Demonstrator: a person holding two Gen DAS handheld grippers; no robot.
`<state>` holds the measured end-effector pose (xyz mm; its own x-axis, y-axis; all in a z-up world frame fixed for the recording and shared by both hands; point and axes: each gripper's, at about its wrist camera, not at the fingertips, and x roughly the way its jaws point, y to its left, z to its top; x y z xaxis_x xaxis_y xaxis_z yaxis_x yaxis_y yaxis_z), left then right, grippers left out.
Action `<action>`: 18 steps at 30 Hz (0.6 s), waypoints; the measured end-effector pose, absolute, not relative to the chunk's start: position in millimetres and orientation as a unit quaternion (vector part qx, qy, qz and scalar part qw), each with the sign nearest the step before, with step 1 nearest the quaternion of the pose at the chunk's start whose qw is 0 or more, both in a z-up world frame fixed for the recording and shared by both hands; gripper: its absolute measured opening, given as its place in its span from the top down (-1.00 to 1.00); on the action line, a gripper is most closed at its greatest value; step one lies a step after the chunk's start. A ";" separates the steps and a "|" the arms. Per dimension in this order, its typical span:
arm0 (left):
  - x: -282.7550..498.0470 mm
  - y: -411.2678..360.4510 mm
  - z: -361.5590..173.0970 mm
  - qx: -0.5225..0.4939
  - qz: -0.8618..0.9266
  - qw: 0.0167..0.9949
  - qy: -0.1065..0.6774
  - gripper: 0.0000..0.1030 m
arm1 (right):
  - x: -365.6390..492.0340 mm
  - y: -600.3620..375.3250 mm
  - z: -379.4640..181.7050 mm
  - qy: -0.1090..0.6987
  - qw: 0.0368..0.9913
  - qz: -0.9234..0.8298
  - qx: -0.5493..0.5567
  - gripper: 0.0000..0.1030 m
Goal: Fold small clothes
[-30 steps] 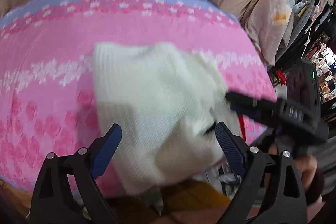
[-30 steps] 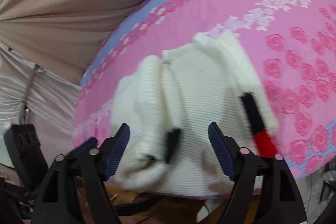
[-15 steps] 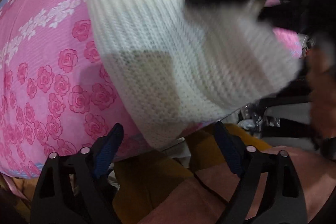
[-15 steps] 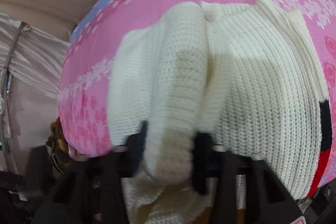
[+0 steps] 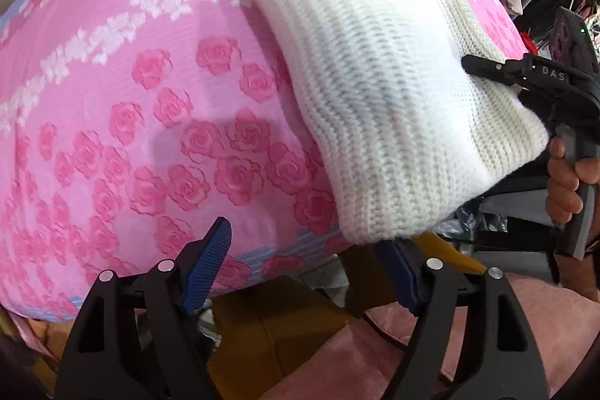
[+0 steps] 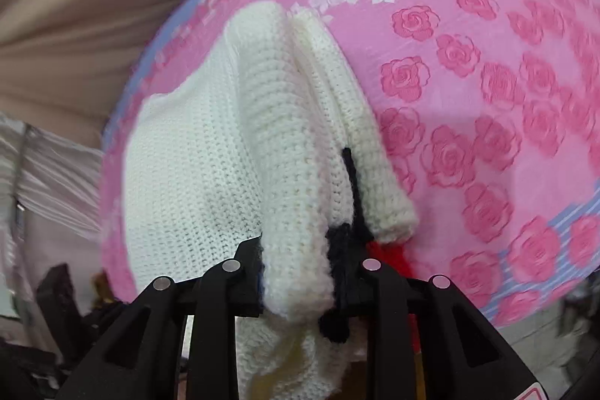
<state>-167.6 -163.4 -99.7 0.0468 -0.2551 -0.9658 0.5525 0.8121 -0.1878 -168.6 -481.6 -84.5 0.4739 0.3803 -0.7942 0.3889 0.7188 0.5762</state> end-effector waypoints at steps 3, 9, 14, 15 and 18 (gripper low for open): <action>-167.9 -159.1 -82.7 0.093 -0.297 0.718 0.622 -0.47 | -173.7 -482.2 -72.3 0.512 0.778 -0.005 0.363 0.23; -155.5 -140.4 -46.0 0.038 -0.330 0.727 0.601 -0.68 | -209.9 -485.2 -67.0 0.501 0.761 0.029 0.412 -0.26; -133.8 -155.9 -48.6 0.018 -0.301 0.740 0.602 -0.69 | -190.9 -474.4 -88.8 0.522 0.754 0.013 0.398 -0.18; -127.8 -164.2 -51.1 0.021 -0.287 0.743 0.604 -0.69 | -184.0 -472.1 -86.5 0.519 0.760 0.013 0.390 0.32; -117.6 -175.6 -51.6 0.032 -0.267 0.759 0.593 -0.69 | -171.6 -464.2 -34.4 0.463 0.811 0.046 0.354 0.63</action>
<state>-117.6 -175.6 -51.6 0.1537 -0.3674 -0.9173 0.4441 0.8549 -0.2681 -171.6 -464.2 -34.4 0.5672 0.4018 -0.7189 0.2541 0.7450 0.6168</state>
